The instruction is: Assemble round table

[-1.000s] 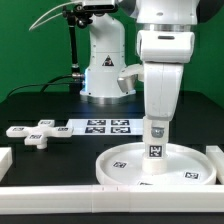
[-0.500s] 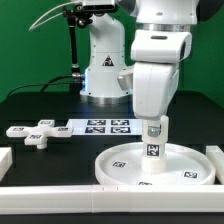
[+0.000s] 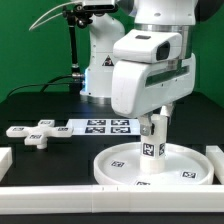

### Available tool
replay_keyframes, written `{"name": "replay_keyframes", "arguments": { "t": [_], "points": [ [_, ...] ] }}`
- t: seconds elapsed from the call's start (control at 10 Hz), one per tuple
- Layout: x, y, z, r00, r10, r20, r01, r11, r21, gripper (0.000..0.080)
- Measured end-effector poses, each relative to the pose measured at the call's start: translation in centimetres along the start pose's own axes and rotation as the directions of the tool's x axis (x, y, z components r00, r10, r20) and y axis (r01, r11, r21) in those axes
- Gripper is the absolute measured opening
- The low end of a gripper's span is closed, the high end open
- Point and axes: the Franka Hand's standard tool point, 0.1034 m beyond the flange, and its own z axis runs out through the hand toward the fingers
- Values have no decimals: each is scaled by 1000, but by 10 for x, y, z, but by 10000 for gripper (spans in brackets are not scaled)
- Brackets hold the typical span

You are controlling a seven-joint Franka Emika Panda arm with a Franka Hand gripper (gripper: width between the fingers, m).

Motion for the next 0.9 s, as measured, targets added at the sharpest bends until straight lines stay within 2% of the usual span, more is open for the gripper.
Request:
{"name": "replay_keyframes", "arguments": {
  "t": [0.2,0.5,0.9],
  "points": [
    [-1,2,0,983,183,-9,-182,983,17,409],
    [-2,2,1,877,481,-11,-480,876,54,409],
    [-1,1,0,717,697,2,-696,715,66,409]
  ]
}}
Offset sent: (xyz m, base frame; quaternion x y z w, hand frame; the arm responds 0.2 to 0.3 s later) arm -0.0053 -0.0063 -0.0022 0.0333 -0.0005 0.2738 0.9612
